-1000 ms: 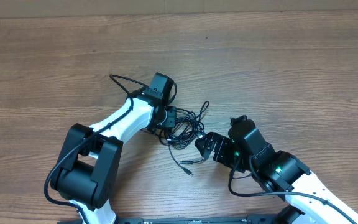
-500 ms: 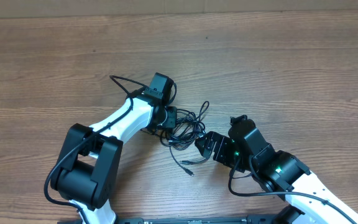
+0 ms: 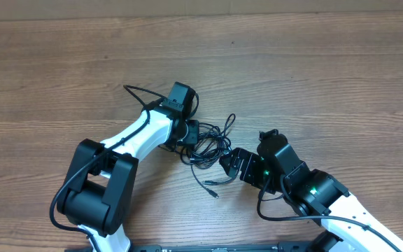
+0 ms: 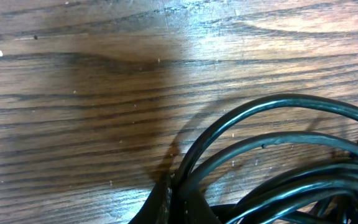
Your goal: Untangle cables
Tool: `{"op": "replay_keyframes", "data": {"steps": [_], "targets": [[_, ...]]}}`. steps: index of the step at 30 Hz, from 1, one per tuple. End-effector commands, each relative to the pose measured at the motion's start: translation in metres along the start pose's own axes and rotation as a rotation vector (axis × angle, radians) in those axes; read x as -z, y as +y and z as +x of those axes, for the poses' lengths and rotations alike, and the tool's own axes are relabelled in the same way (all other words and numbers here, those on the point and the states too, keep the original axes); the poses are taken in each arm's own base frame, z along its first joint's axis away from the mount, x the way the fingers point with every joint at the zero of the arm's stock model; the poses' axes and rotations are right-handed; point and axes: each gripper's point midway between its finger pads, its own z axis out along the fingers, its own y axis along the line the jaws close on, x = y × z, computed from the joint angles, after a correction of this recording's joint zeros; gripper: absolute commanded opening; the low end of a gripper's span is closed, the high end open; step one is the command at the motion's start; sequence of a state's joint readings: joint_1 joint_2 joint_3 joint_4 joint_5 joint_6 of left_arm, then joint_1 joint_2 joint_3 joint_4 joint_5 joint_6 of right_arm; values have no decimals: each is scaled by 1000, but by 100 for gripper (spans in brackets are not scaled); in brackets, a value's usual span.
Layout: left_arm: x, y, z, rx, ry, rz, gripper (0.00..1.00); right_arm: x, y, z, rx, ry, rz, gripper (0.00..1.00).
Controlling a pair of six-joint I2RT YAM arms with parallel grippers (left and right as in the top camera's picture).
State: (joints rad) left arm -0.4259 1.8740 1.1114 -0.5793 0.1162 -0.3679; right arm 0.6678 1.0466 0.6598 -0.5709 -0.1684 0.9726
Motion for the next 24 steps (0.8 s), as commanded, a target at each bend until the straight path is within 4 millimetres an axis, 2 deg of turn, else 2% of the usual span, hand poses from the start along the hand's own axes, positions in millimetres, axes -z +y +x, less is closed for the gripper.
{"op": "replay_keyframes", "data": {"steps": [1,24], "targets": [[-6,-1,9,11,33,5,4,1,1,-3,-7,-13,0,100],[-6,0,11,46,43,0,4,1,1,-3,-7,-14,0,100]]}}
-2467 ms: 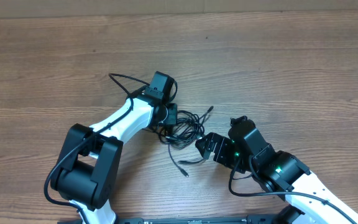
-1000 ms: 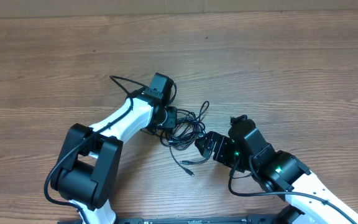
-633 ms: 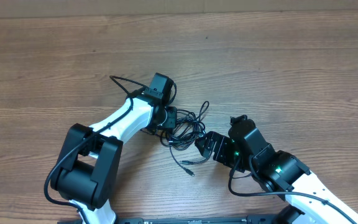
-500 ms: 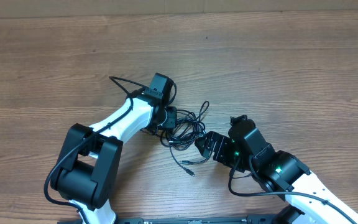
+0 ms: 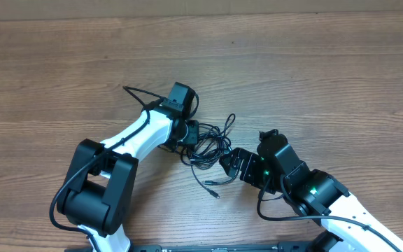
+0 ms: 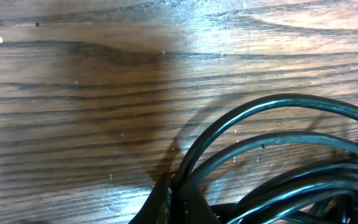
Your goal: Untangle cables
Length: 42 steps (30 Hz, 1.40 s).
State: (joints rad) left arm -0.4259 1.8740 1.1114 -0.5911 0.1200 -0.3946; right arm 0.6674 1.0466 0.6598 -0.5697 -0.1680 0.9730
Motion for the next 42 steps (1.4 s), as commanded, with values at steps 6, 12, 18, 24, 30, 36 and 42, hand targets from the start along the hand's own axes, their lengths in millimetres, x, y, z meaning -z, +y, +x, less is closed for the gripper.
{"op": "replay_keyframes", "data": {"steps": [6,12,18,24,30,36,42], "targets": [[-2,0,9,21,43,-5,4,1,1,-3,-6,-13,1,100],[9,-1,10,12,55,-9,4,1,1,-3,-6,-13,1,100],[45,-7,7,-4,41,-4,4,1,1,-3,-6,-13,1,100],[94,-18,-4,-29,-77,45,4,1,6,-6,-2,-26,-23,100],[137,-26,-9,-45,-194,94,4,1,7,-7,-1,-29,-27,100],[168,-28,-6,-55,-265,122,5,1,13,-9,4,-40,-48,99],[182,-28,-5,-13,-298,135,4,3,15,0,24,10,-67,87]]}}
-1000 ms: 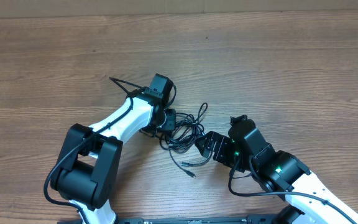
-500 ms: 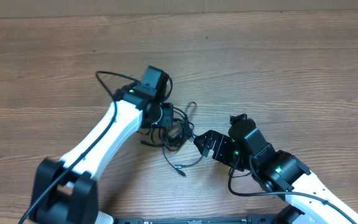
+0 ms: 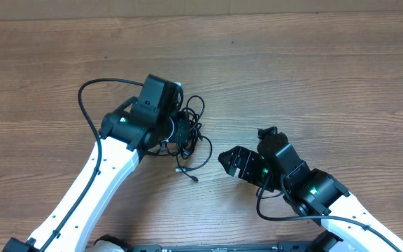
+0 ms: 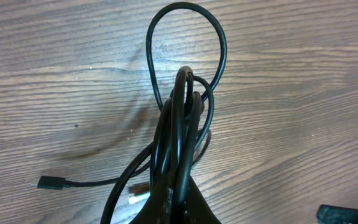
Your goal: Untangle cables
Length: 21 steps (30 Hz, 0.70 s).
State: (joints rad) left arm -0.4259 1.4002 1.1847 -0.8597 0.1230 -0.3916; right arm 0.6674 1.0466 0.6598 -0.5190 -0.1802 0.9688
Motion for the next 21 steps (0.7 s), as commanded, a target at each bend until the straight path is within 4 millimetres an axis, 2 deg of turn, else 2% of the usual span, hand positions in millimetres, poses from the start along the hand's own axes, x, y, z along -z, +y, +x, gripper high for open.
{"op": "replay_keyframes", "data": {"steps": [1,4,8,12,16,21], "targets": [[16,-7,-8,38,-44,21,4,3,4,7,9,37,-24,86],[16,-7,-7,62,-43,23,4,7,12,12,40,65,-68,86],[16,-11,-6,58,-36,47,4,10,17,8,47,40,-88,87],[24,-36,-1,-156,-22,185,4,8,30,-1,60,4,-134,87],[43,-70,13,-423,-27,400,4,3,41,-9,72,-23,-173,86],[66,-92,22,-553,-62,551,4,-7,40,-15,49,-37,-162,79]]}}
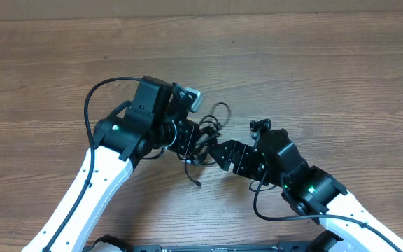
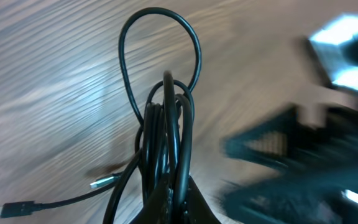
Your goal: Untangle cables
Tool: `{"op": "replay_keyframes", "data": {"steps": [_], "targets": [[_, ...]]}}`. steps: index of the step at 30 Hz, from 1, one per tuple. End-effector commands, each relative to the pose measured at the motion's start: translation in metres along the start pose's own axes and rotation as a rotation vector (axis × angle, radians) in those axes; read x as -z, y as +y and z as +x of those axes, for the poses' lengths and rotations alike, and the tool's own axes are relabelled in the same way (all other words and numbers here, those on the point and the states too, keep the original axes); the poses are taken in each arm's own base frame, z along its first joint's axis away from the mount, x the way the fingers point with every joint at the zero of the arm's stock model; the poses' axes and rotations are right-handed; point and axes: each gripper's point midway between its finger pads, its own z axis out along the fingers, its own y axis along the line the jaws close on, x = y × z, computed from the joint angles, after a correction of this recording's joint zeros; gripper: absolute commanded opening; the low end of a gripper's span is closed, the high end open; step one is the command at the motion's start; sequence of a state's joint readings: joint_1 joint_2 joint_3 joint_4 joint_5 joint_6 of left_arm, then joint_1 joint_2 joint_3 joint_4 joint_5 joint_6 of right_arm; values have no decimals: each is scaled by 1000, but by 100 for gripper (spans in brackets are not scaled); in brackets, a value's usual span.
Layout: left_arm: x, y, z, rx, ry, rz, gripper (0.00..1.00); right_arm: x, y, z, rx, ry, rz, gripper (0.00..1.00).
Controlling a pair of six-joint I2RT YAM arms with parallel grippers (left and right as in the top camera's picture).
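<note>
The black cables are bunched into one tangled bundle (image 1: pixel 207 130) that hangs from my left gripper (image 1: pixel 189 138), which is shut on it. In the left wrist view the bundle (image 2: pixel 166 124) rises from the left gripper (image 2: pixel 176 190) into a loop (image 2: pixel 160 43). Two loose plug ends (image 2: pixel 101 182) trail below it over the table. My right gripper (image 1: pixel 219 152) is just right of the bundle with its jaws apart. It shows as a dark blur (image 2: pixel 291 155) in the left wrist view. One cable end (image 1: pixel 197 182) lies on the wood.
The wooden table (image 1: pixel 327 70) spreads all around. The left arm's own black cable (image 1: pixel 93 98) arcs out to the left. The right arm's body (image 1: pixel 306 185) fills the lower right.
My left gripper has swung the bundle to the right. My right gripper has moved up and left and now sits right beside the bundle. The left wrist view is blurred with motion.
At first my left gripper was low on the tangle lying on the table, with my right gripper at its right edge. Later the left gripper held the bundle gathered up to the left, clear of the right gripper. Now bundle and right gripper are close together.
</note>
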State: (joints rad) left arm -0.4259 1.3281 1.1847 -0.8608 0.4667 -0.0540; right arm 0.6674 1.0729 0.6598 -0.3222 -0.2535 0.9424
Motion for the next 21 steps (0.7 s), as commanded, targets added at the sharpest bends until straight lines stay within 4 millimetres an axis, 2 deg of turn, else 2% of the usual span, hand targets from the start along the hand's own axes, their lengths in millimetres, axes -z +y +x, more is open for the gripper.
{"op": "replay_keyframes", "data": {"steps": [1,8,11,12,15,16,18,21], "targets": [[22,-48,-9,-233,-75,212,4,-7,-6,-5,-41,-16,30,78],[36,-84,-5,-328,-103,428,4,-23,-21,-9,-147,-34,88,61],[40,-91,-4,-343,-110,470,4,-27,-43,-9,-159,-52,178,44],[40,-91,-4,-343,-111,470,4,-27,-50,-10,-162,-62,211,41],[44,-90,-5,-347,-125,463,4,-20,-75,-10,-169,-96,328,20],[47,-89,-7,-347,-134,457,4,-17,-83,-11,-169,-108,365,17],[58,-77,-14,-327,-178,418,4,-8,-104,-11,-164,-142,471,10],[73,-57,-22,-274,-236,361,4,3,-122,-13,-153,-175,568,7]]}}
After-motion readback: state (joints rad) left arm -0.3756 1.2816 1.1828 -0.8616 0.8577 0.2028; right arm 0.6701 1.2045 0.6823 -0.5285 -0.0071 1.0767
